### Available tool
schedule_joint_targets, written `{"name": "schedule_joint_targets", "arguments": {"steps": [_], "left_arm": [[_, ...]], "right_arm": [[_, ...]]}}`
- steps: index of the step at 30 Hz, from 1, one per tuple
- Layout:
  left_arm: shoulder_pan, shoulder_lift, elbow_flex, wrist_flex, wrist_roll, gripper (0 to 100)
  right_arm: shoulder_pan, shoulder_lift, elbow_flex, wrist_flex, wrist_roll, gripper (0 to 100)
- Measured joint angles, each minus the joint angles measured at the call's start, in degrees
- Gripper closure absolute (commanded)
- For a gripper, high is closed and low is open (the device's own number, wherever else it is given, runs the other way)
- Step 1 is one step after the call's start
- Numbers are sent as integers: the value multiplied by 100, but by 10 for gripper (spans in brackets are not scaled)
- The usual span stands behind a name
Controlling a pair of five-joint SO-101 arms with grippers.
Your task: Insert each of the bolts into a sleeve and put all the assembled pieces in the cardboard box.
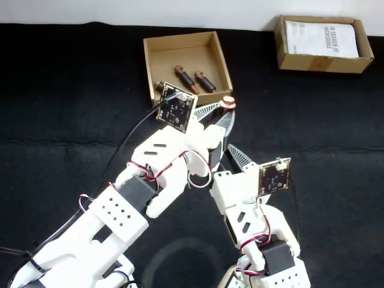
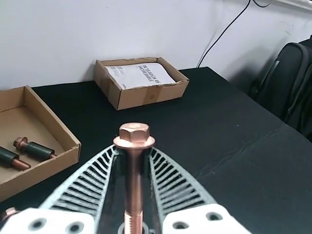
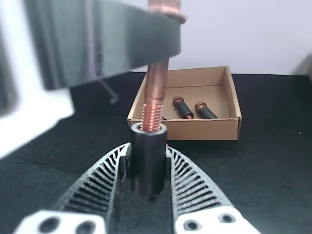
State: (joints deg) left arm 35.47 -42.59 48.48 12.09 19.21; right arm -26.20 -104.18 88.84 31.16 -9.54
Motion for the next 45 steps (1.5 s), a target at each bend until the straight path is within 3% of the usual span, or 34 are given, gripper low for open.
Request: {"name": "schedule_joint_targets", "arguments": {"steps": [7, 12, 15, 26, 31, 36, 41, 45], "left_arm": [[88, 0, 9, 905, 18, 966], [264, -97, 9, 1486, 9, 795], [404, -325, 9, 1749, -9, 743], [510, -1767, 9, 3095, -229, 745], [18, -2699, 9, 3710, -563, 758], [-703, -3736, 9, 4202, -844, 876], [-1240, -4554, 9, 4457, -1116, 982], [-1697, -5029, 255, 4519, -1152, 990]], "right_arm": [[273, 0, 0, 0, 0, 991], [290, 0, -18, 0, 0, 991], [316, 0, -35, 0, 0, 991], [334, 0, -105, 9, 0, 991], [352, 9, -281, 9, 0, 991], [352, 264, -993, 9, 0, 991], [589, 1477, -2127, 9, 0, 991], [589, 2866, -3437, 18, 0, 991]]}}
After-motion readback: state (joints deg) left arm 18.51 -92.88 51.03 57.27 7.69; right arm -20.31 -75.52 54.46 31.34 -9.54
